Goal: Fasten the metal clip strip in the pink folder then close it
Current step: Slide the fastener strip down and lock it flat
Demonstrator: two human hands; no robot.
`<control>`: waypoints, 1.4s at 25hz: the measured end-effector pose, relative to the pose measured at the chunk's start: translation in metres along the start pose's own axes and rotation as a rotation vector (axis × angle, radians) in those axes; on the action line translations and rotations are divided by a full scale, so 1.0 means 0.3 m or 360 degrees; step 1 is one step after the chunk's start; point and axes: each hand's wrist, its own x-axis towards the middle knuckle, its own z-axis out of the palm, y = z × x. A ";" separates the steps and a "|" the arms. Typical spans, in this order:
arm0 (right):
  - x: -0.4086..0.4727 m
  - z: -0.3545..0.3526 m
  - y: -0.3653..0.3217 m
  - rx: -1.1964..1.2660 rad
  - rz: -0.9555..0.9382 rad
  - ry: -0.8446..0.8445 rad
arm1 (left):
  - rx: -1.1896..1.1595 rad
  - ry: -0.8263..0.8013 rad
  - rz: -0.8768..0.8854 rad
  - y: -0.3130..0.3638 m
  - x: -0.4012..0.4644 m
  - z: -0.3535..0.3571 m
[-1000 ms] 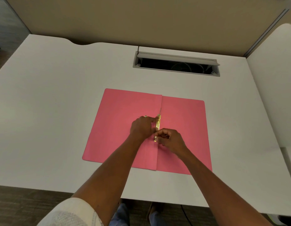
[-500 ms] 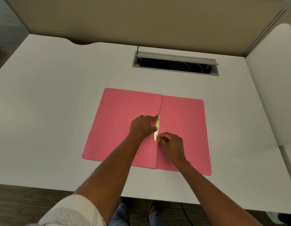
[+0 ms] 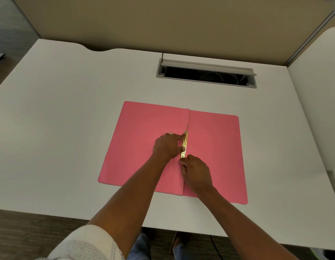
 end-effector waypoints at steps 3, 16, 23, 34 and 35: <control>0.000 0.002 -0.005 -0.0002 0.0036 -0.0003 | 0.0039 -0.0077 0.0040 -0.012 0.009 -0.002; 0.004 -0.008 0.018 0.0253 0.0211 0.0036 | 0.0154 -0.0274 0.0072 -0.017 0.037 -0.018; 0.009 -0.019 0.040 0.0292 0.0216 -0.0021 | 0.0193 -0.0262 0.0048 -0.007 0.028 -0.022; -0.053 0.022 0.018 0.0222 0.0263 0.0107 | 0.0201 -0.0279 0.0053 -0.007 0.024 -0.023; -0.056 0.026 0.011 0.0218 0.0255 0.0116 | 0.0203 -0.0282 0.0056 -0.007 0.025 -0.023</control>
